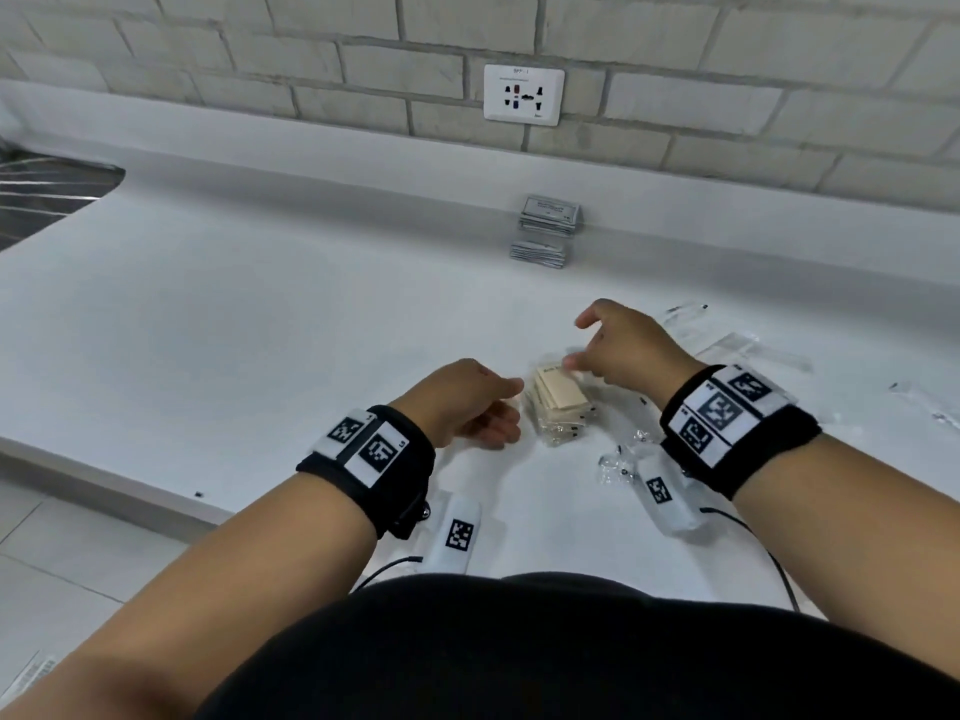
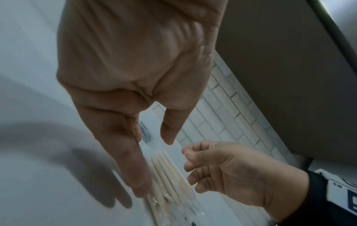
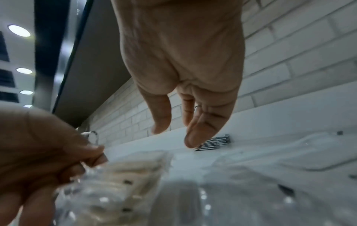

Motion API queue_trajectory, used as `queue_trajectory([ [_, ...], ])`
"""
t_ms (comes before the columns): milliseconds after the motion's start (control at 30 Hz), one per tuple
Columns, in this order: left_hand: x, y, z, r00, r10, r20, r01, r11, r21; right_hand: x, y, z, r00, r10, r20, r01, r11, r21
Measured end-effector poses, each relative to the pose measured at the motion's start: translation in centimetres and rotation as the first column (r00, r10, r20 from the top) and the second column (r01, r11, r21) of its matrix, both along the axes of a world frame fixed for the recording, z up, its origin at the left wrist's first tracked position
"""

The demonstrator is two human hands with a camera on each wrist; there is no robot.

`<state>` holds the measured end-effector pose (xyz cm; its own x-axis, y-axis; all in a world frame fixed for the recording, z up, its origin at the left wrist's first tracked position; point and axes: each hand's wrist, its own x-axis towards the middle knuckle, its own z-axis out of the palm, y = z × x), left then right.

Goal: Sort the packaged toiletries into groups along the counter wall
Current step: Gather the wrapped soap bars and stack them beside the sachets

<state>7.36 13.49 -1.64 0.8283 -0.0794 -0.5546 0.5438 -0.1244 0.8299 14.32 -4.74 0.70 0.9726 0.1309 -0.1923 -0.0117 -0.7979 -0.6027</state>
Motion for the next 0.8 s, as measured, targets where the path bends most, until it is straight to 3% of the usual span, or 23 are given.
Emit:
queue_trajectory([
  [67,0.2,-0.4,-0.2,0.999,0.002,-0.032,-0.003,1.0,-0.021,0.1,-0.5,-0.2,0.988,-0.108,-0.106,0.119,0.988,0.098],
  [133,0.5,-0.7,-0.5,0.998,0.001,-0.065,-0.003,0.999,-0.036,-0.7,-0.2,-0.5,0.907,-0.098,-0.41,0.171,0.974,0.146],
  [200,0.7,-1.0,-0.7,0.997,0.007,-0.082,-0.011,0.999,-0.046,-1.8,0.7,-1.1,0.825,-0.085,-0.559,0.201,0.968,0.15],
  [400,0.8,-0.9,-1.3,0.993,0.025,-0.115,-0.042,0.989,-0.142,-1.8,2.5,-1.6,0.787,-0.07,-0.613,0.184,0.975,0.125],
  [467,0.6,-0.9,-1.5,0.991,0.024,-0.131,-0.046,0.984,-0.173,-1.7,2.7,-1.6,0.806,-0.081,-0.586,0.171,0.98,0.1],
  [567,0.4,-1.0,-1.7,0.991,0.051,-0.128,-0.073,0.982,-0.176,-1.5,3.3,-1.9,0.842,-0.083,-0.532,0.142,0.987,0.072],
  [800,0.5,-0.8,-1.9,0.991,0.047,-0.124,-0.063,0.989,-0.133,-1.3,4.0,-2.4,0.817,-0.082,-0.57,0.15,0.986,0.073],
])
